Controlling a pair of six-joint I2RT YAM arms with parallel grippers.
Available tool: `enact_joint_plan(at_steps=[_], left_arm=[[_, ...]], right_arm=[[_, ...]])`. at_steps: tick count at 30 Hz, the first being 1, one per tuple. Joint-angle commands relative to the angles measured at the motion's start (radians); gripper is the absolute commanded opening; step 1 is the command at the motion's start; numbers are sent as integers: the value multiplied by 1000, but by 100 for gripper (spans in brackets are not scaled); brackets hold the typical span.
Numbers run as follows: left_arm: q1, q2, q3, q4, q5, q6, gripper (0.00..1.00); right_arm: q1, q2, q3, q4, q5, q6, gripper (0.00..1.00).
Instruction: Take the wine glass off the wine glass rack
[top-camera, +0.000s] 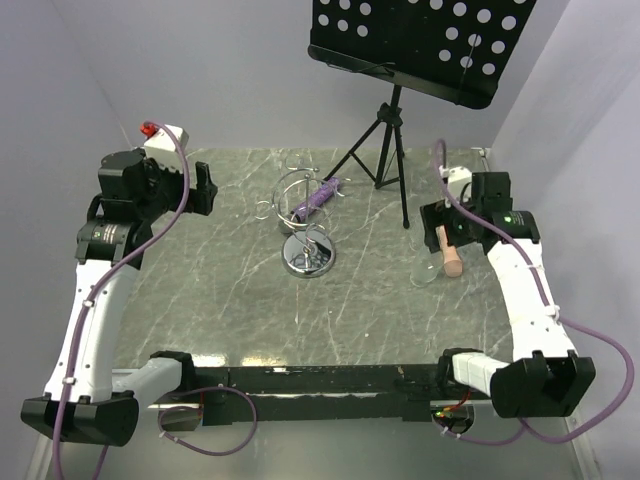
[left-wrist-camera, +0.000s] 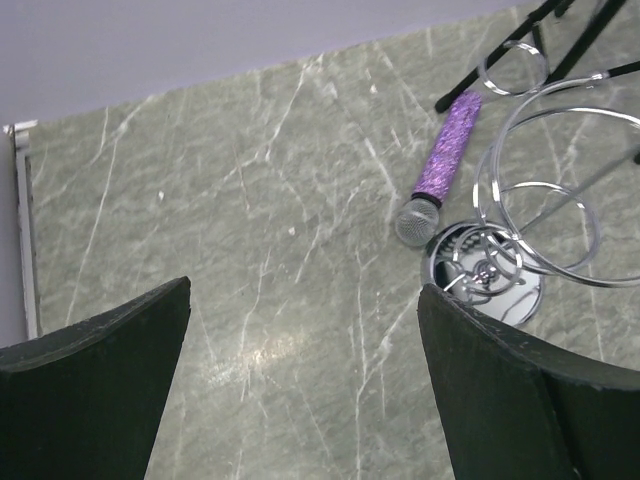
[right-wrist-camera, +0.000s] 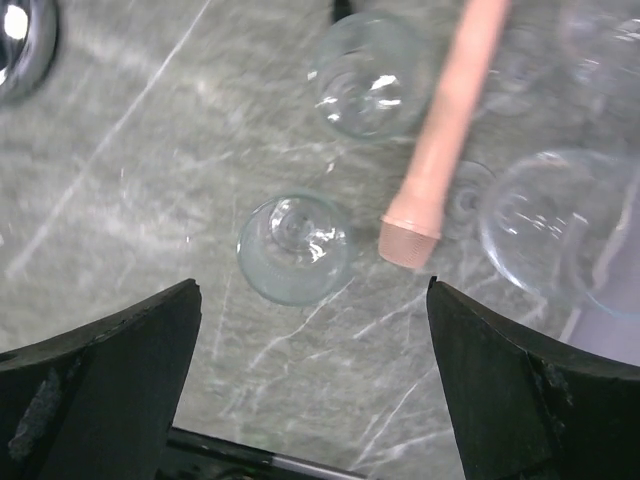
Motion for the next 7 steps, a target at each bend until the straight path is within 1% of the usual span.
enact_joint_plan(at_steps=[1, 5, 7], left_arm=[[4, 4, -25, 80, -96, -79, 100], [5, 47, -24, 110, -149, -96, 100], [10, 78, 2, 119, -176, -105, 100]], right_arm=[[4, -22, 76, -19, 142, 202, 100], [4, -50, 105, 1, 95, 227, 100], [4, -50, 171, 13, 77, 247, 100]])
